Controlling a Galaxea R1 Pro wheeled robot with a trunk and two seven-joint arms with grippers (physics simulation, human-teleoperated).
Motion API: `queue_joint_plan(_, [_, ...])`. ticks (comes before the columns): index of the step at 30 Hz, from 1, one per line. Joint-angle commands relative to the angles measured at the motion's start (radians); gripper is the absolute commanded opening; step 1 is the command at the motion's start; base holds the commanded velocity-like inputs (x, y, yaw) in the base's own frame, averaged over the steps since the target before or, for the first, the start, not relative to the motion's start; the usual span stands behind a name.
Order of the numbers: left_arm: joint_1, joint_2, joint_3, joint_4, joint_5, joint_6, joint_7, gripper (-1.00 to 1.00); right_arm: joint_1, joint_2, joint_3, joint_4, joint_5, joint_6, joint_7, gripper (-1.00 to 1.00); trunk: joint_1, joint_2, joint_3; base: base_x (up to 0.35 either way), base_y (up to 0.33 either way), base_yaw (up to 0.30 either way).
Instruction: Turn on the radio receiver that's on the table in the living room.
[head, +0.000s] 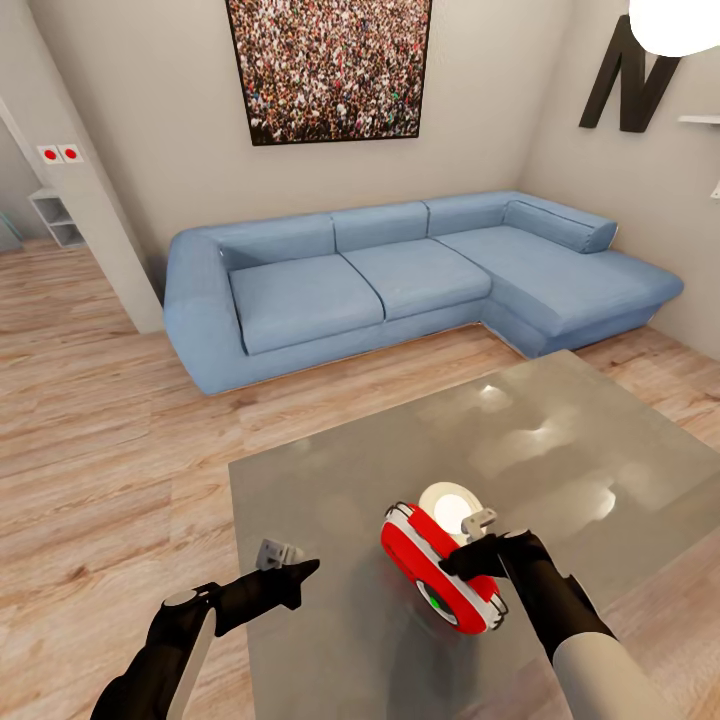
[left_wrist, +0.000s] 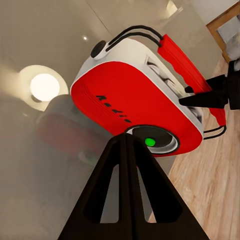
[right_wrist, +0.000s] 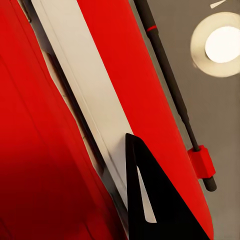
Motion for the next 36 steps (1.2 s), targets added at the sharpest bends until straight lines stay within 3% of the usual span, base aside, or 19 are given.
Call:
queue_joint_plan(1, [0.000,0.000,0.000,0.000,0.000,0.000,0.000,-1.00,0.001,0.000,-0.001,0.020,0.006,-0.030,-0.002,-1.00,0.000,0.000,0.000,0.000,0.000,0.000])
queue_joint_plan(36, [0.000,0.001,0.000,0.000,0.001,0.001,0.000,-1.00,0.001,-0.002,0.000,0.020,0.005,-0.028,0.001,-1.00,0.000,0.000,0.000,0.000,0.000,0.000])
